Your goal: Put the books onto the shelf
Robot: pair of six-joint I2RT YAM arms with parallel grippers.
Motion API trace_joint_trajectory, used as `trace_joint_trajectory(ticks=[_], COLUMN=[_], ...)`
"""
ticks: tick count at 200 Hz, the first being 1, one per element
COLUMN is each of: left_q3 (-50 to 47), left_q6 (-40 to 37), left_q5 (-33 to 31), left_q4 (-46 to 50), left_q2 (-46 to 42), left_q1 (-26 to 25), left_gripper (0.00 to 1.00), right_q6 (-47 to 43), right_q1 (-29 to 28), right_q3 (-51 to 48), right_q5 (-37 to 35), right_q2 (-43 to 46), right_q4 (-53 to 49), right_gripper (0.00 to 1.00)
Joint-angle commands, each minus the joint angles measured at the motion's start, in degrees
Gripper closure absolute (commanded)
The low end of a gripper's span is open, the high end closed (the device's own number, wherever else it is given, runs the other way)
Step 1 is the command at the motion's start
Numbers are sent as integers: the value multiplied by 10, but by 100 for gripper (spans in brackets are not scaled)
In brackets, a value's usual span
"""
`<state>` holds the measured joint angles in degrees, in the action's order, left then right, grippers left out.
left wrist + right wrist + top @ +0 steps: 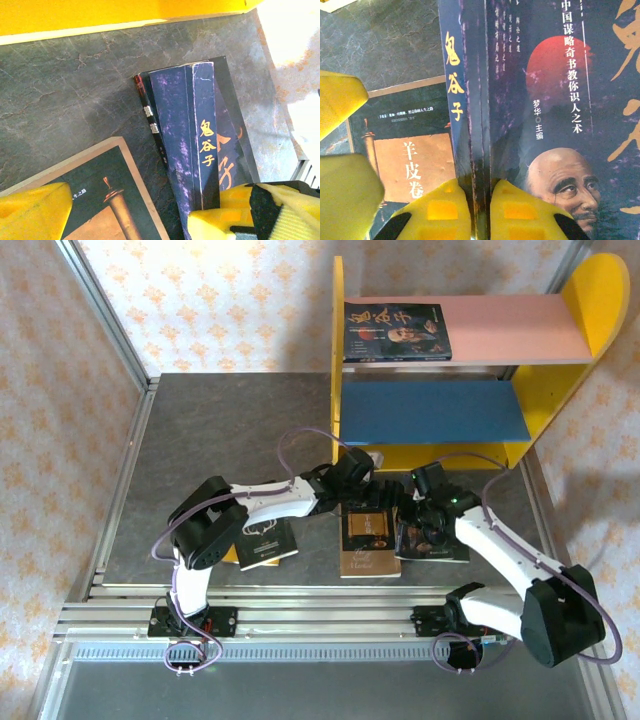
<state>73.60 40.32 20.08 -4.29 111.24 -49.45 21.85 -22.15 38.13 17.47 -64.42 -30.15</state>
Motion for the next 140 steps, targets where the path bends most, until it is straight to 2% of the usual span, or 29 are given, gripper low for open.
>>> trace_joint_trajectory(ticks=[1, 52, 88, 116, 140], left_q3=[-31, -78, -96, -113, -113], left_q6=[33, 32, 35, 47, 46], left_q5=[-78, -86, -72, -63, -58], left_q4=[-78, -91, -104, -127, -132], left_q2=[-7, -63, -73, -77, -77], left_q1=[1, 18, 21, 21, 20], left_gripper=[4, 3, 4, 7, 14], right_q6=[-32, -35, -42, -39, -37], right_q1=[-30, -30, -31, -31, -31], right_q3=[4, 11, 14, 14, 16], right_q5=[109, 100, 154, 179, 178], right_q2=[28, 27, 41, 49, 40], right_q4=[24, 8, 30, 50, 55], right_gripper=[89, 90, 89, 89, 89])
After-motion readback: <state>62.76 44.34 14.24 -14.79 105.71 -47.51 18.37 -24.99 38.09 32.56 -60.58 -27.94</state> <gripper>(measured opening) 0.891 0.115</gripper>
